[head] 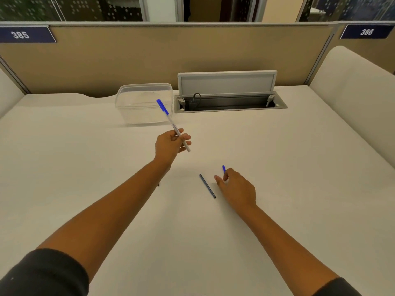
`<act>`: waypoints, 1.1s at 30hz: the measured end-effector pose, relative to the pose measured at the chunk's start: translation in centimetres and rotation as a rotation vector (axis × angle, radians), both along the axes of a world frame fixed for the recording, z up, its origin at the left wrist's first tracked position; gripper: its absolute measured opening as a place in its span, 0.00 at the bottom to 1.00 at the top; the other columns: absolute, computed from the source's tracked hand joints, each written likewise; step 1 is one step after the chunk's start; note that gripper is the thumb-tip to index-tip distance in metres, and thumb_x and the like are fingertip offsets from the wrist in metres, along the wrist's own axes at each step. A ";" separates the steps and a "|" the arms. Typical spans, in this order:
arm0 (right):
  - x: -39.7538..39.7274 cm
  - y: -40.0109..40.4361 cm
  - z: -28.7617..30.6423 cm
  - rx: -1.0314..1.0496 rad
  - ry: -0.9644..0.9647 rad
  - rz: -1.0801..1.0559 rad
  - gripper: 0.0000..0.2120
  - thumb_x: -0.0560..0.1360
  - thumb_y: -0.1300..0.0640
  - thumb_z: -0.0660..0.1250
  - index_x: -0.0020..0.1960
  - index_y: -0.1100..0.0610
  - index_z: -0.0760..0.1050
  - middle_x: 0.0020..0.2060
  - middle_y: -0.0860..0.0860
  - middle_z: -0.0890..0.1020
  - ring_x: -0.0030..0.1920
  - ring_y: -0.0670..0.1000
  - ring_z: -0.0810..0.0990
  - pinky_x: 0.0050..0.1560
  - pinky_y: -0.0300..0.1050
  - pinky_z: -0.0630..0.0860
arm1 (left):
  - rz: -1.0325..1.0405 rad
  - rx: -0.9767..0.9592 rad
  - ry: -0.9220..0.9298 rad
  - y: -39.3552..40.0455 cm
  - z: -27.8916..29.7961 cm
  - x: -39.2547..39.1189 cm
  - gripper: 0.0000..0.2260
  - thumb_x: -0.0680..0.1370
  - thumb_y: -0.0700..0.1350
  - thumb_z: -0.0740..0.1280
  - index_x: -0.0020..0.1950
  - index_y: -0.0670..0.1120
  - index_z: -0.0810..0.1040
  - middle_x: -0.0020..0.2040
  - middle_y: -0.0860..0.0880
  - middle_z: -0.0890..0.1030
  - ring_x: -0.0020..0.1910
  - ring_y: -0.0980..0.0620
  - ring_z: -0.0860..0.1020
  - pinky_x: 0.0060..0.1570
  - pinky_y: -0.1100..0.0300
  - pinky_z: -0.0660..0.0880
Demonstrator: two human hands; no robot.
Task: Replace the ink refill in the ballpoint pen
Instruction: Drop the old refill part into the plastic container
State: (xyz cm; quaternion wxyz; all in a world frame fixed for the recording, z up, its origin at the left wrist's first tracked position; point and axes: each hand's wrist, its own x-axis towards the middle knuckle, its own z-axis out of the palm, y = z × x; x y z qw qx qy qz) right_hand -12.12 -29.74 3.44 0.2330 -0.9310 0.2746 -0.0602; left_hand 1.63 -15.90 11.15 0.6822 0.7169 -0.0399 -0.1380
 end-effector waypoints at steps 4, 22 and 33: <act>-0.2 1.9 0.4 -0.016 0.100 0.115 0.18 0.72 0.38 0.62 0.47 0.53 0.73 0.45 0.48 0.80 0.36 0.49 0.76 0.35 0.41 0.68 | 0.065 -0.014 0.117 2.0 -1.4 0.3 0.17 0.76 0.39 0.64 0.64 0.37 0.71 0.52 0.40 0.80 0.42 0.47 0.81 0.38 0.62 0.80; 10.1 5.4 5.3 0.294 0.233 0.085 0.10 0.72 0.53 0.63 0.38 0.59 0.76 0.35 0.55 0.77 0.34 0.55 0.76 0.36 0.43 0.68 | 0.076 0.090 0.389 11.8 -5.6 4.0 0.11 0.75 0.36 0.65 0.56 0.33 0.75 0.42 0.41 0.81 0.32 0.52 0.82 0.34 0.61 0.81; 27.4 7.3 12.1 0.764 0.100 -0.011 0.11 0.75 0.51 0.63 0.43 0.59 0.69 0.29 0.51 0.66 0.24 0.47 0.59 0.21 0.36 0.56 | -0.087 0.030 0.512 13.0 -7.1 5.7 0.07 0.75 0.41 0.66 0.51 0.39 0.79 0.45 0.44 0.84 0.39 0.52 0.84 0.35 0.61 0.80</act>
